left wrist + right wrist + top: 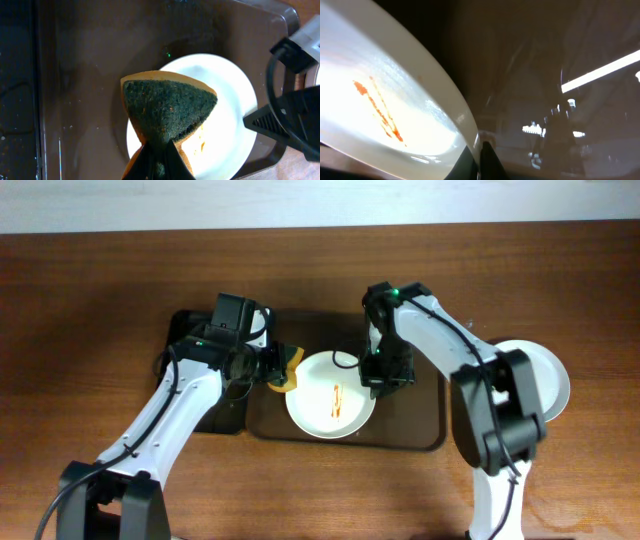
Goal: Clean dirty plates on tray and stack at the side
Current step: 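Scrub the last plate with the sponge in the left gripper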
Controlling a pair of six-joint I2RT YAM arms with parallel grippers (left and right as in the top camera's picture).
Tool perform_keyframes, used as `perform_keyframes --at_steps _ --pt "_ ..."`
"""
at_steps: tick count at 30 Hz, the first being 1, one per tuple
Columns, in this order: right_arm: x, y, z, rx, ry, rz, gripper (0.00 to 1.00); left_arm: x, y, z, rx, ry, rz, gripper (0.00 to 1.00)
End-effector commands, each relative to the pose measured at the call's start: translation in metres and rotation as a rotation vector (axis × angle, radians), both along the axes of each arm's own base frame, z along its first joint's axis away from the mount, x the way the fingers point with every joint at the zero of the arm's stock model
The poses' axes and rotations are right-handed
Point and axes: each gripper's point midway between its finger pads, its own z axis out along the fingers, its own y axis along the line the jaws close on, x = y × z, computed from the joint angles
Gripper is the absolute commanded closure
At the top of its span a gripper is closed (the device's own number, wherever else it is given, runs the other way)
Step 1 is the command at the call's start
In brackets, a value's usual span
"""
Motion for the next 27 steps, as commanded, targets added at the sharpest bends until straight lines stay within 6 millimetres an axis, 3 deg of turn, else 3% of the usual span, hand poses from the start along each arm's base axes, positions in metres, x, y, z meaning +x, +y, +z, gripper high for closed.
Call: perform_keyframes --at_steps 1,4,9,13,16,20,27 --pt "-0.013 -0.009 0.013 -0.010 -0.074 -0.025 0.96 0.001 -0.001 0.010 -0.031 -0.017 0.001 1.00" --pt "-0.013 -0.009 0.012 0.016 -0.157 -0.079 0.96 -0.003 -0.005 0.009 -0.051 -0.003 -0.010 1.00" --pt "0.002 -0.002 -0.022 0.058 -0.246 -0.193 0.96 -0.014 -0.019 -0.001 -0.139 0.019 -0.059 1.00" --pt "0.006 -0.001 -0.024 0.066 -0.266 -0.193 0.96 -0.023 -0.043 -0.007 -0.306 -0.015 -0.139 1.00" --pt "0.005 -0.001 -0.024 0.065 -0.265 -0.193 0.96 -0.030 -0.049 -0.018 -0.343 0.000 -0.120 1.00" --pt "0.005 -0.001 -0.024 0.066 -0.262 -0.192 0.96 -0.038 -0.076 -0.019 -0.376 -0.007 -0.153 1.00" --pt "0.003 -0.001 -0.024 0.063 -0.255 -0.189 0.96 -0.039 -0.106 -0.068 -0.418 0.138 -0.082 1.00"
